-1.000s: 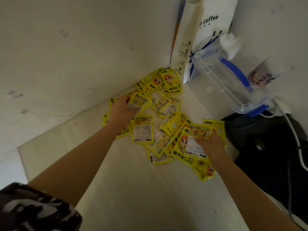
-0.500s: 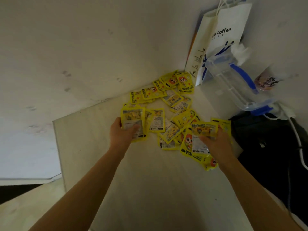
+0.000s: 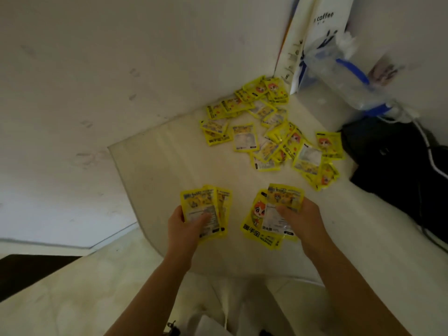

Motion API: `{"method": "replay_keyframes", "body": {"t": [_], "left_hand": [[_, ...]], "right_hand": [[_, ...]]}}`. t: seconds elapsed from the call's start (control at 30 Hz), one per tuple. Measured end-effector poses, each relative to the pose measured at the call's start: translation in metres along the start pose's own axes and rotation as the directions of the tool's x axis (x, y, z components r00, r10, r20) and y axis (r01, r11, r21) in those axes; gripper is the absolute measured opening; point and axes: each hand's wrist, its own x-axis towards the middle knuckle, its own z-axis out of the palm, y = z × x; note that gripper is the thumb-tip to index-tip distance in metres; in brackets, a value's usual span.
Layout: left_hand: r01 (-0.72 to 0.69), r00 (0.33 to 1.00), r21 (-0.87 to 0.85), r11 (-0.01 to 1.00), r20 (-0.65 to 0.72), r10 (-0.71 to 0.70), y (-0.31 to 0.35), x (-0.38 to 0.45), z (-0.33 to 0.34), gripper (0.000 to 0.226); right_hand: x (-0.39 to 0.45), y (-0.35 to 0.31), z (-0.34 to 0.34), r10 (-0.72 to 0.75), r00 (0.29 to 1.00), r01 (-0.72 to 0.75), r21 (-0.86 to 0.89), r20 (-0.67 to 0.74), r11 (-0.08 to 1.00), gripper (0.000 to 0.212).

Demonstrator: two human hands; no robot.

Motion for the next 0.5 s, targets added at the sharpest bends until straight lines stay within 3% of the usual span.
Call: {"method": "replay_keyframes", "body": {"t": [0.23, 0.5], "left_hand": [[0.021, 0.994, 0.079, 0.997, 0.109, -0.029, -0.039, -0.056, -0.070, 0.022], [-0.017, 0.970, 0.162, 0.987, 0.241, -0.023, -0.070, -0.126, -0.092, 0.022]], "right_hand": [[-0.101, 0.055, 0.027, 0.052, 0.995, -0.047, 0.065, -0.082, 0.997, 0.016], [-0.192, 0.099, 0.006, 0.060, 0.992, -0.046, 0.119, -0.115, 0.992, 0.027]]}}
